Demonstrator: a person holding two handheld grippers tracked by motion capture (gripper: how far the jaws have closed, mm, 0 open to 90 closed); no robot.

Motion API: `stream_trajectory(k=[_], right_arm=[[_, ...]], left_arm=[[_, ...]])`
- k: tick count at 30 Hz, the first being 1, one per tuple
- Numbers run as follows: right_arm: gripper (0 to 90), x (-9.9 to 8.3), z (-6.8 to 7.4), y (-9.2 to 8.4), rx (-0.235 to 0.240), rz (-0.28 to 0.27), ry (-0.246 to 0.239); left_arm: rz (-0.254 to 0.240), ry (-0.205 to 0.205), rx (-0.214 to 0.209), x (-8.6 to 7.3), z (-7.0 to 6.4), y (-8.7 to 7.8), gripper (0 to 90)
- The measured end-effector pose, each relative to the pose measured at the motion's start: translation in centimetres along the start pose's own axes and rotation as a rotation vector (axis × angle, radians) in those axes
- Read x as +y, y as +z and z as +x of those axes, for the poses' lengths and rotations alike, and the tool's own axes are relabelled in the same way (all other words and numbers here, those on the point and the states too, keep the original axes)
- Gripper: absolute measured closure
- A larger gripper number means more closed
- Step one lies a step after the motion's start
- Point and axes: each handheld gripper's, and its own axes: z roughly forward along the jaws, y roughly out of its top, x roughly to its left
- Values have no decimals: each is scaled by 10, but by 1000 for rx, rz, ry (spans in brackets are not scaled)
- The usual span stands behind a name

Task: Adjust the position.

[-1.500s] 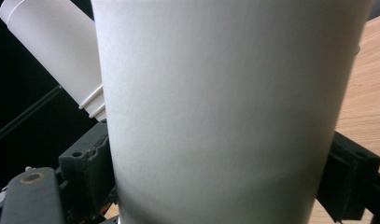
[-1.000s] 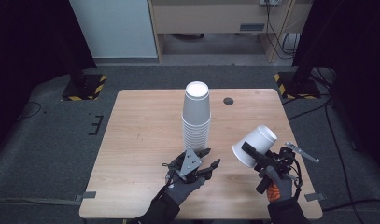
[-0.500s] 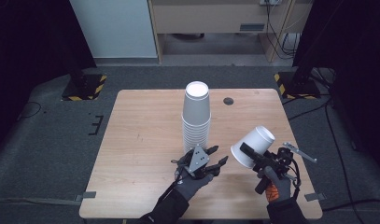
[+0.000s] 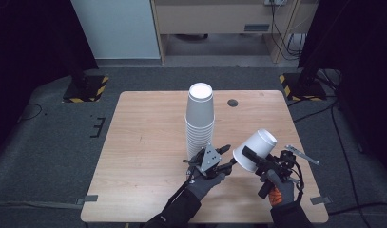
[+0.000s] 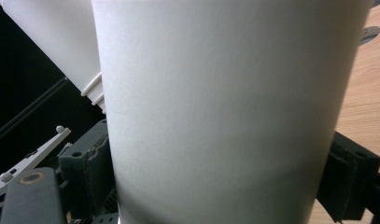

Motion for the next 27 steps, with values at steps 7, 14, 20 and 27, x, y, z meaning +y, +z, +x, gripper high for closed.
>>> stream_trajectory(k=[7, 14, 20, 27], right_arm=[[145, -2, 1, 3, 10, 9, 8], [143, -3, 1, 3, 21, 13, 21], [142, -3, 0, 3, 20, 13, 27], [136, -3, -1, 4, 30, 25, 47]], left_arm=[[-21, 13, -8, 5, -5, 5, 531], [-47, 27, -5, 10, -9, 8, 570], [-45, 42, 7, 8, -8, 7, 641], [-35, 58, 23, 6, -7, 4, 736]])
